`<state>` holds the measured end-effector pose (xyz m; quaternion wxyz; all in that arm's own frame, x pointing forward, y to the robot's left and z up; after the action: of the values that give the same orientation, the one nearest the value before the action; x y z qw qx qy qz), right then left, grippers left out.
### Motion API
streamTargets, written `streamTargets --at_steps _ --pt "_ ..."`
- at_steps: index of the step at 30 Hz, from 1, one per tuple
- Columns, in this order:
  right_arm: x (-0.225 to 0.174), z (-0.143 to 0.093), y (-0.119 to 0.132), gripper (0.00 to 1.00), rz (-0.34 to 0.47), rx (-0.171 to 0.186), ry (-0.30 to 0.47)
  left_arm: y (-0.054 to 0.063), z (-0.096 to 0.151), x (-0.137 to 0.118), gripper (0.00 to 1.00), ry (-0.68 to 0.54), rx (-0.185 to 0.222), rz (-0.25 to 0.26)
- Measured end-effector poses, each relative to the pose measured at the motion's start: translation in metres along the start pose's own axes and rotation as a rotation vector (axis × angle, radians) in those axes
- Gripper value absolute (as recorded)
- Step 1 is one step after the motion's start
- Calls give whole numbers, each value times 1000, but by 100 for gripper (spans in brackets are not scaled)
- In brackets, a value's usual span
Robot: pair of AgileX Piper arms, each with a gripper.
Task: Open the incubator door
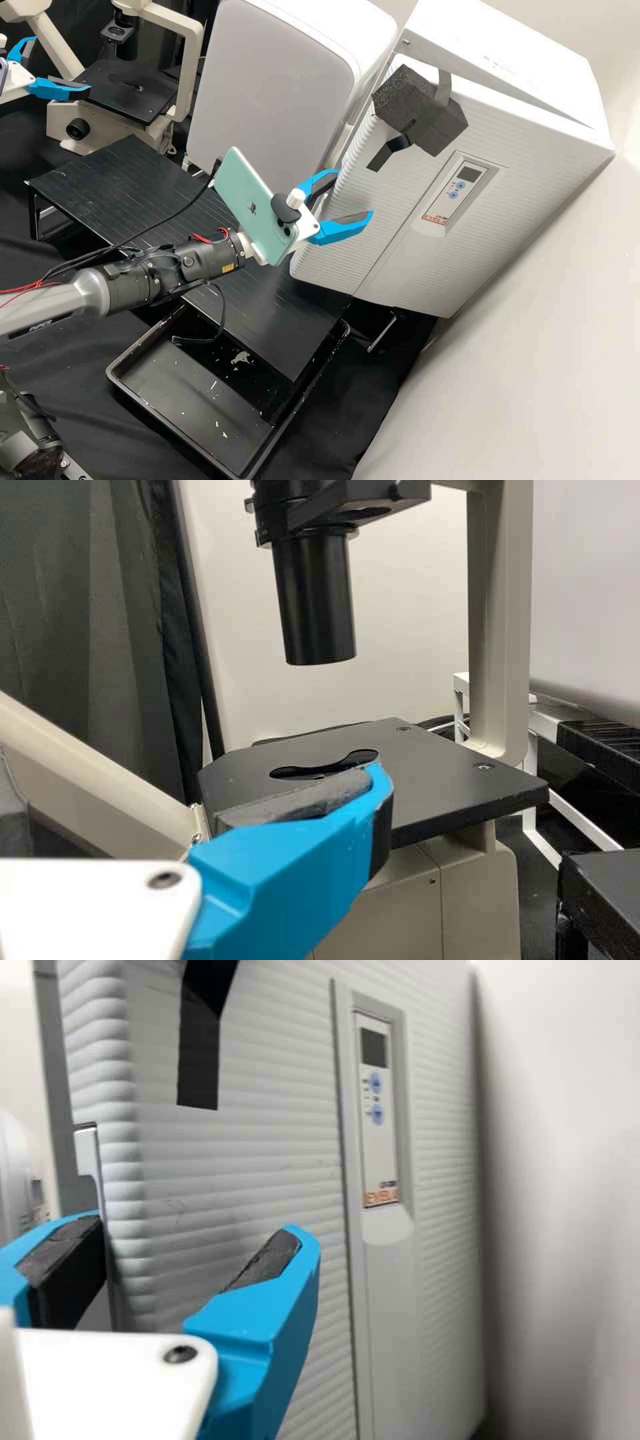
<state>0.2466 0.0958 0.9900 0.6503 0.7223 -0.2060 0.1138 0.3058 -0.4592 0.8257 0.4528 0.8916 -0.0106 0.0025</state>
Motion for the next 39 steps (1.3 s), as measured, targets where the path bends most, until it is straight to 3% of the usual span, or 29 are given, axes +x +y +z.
streamTargets --at_steps 11,18,29,33,37,39 --pt "-29 11 16 100 73 95 -7 0 0 0 100 0 0 0" --pt "-54 15 16 100 92 109 15 0 0 0 100 0 0 0" --pt "-88 1 12 100 122 42 163 0 0 0 100 0 0 0" --pt "-93 -9 8 100 132 47 242 0 0 0 100 0 0 0" --pt "-86 -13 -8 100 95 19 265 0 0 0 100 0 0 0" --pt "-75 -10 -21 100 60 -12 241 0 0 0 100 0 0 0"
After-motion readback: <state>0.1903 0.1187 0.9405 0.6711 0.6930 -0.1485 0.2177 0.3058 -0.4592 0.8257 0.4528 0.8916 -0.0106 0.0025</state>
